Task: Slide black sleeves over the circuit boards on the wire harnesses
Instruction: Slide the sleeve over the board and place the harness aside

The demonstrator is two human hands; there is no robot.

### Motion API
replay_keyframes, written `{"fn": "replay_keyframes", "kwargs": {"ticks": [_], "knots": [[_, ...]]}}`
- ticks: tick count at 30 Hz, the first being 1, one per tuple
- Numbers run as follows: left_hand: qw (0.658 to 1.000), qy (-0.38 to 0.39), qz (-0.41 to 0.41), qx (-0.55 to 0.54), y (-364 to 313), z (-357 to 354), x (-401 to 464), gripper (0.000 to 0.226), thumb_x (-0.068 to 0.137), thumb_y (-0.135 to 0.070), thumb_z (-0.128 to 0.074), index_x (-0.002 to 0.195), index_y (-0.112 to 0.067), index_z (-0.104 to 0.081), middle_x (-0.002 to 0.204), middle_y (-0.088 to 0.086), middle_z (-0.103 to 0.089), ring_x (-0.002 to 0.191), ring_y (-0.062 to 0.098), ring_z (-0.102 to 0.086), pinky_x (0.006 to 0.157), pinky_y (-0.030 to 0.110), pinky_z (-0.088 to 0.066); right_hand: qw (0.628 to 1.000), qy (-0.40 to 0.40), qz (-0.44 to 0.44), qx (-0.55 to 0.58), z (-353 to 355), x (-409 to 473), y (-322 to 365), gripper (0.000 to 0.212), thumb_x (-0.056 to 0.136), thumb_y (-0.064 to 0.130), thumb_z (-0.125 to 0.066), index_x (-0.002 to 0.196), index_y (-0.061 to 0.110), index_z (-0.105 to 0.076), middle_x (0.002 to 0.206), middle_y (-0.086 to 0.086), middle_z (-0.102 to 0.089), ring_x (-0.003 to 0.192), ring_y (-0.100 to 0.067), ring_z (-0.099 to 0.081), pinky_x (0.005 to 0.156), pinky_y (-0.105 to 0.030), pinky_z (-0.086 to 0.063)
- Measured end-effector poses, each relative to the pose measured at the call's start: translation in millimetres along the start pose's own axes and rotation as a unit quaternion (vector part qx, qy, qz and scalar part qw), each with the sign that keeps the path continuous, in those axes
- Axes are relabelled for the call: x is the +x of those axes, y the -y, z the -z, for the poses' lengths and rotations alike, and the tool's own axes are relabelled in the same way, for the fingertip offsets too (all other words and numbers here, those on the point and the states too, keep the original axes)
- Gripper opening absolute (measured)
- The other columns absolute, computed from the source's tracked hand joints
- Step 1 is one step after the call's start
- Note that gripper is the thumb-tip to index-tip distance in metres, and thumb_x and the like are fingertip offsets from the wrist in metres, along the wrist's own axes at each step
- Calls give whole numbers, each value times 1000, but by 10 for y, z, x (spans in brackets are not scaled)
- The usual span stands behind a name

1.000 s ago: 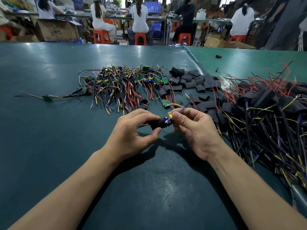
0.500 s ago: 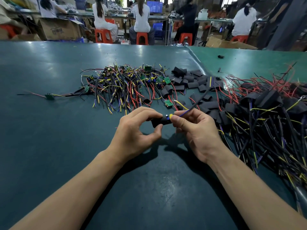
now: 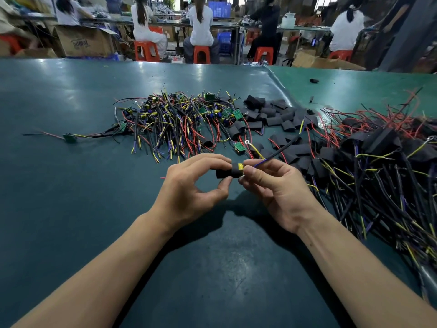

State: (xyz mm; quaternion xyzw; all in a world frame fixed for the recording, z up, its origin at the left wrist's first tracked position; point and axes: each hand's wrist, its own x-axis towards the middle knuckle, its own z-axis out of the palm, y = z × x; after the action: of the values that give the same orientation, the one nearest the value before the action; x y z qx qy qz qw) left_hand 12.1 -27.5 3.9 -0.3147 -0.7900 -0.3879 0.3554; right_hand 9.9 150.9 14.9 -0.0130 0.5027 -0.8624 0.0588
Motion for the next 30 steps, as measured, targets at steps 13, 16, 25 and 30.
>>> {"fn": "replay_keyframes", "kwargs": {"ticks": [13,16,25,30], "knots": [[1000,4,2,-6,-36,15,-10,24,74,0,-83,96,0,-74,103,6,-73,96,13,-70,89,29,-56,997,12,32,-76,-27,-32,8,8,65,13,-72,69,15,-79,70,-3,-72,66,-12,-68,56,-21,-53],[1000,6,0,0,-36,13,-10,23,74,-1,-83,96,0,-74,102,5,-73,94,12,-70,88,28,-56,993,14,62,-95,-42,-46,-13,7,65,14,-74,70,15,-78,68,-3,-71,61,-13,-66,54,-20,-52],[1000,5,-10,21,-64,2,-21,23,72,0,-84,94,-1,-75,100,5,-74,91,12,-71,86,27,-57,978,16,109,-178,-78,-89,-54,11,68,10,-79,67,20,-76,64,-2,-70,57,-8,-59,49,-18,-44],[1000,5,5,5,-78,11,-18,24,74,-4,-84,96,-1,-75,98,4,-74,91,12,-71,81,30,-57,986,24,59,-152,-95,-97,-70,12,62,27,-77,69,17,-77,66,-2,-70,57,-9,-58,49,-20,-42]]}}
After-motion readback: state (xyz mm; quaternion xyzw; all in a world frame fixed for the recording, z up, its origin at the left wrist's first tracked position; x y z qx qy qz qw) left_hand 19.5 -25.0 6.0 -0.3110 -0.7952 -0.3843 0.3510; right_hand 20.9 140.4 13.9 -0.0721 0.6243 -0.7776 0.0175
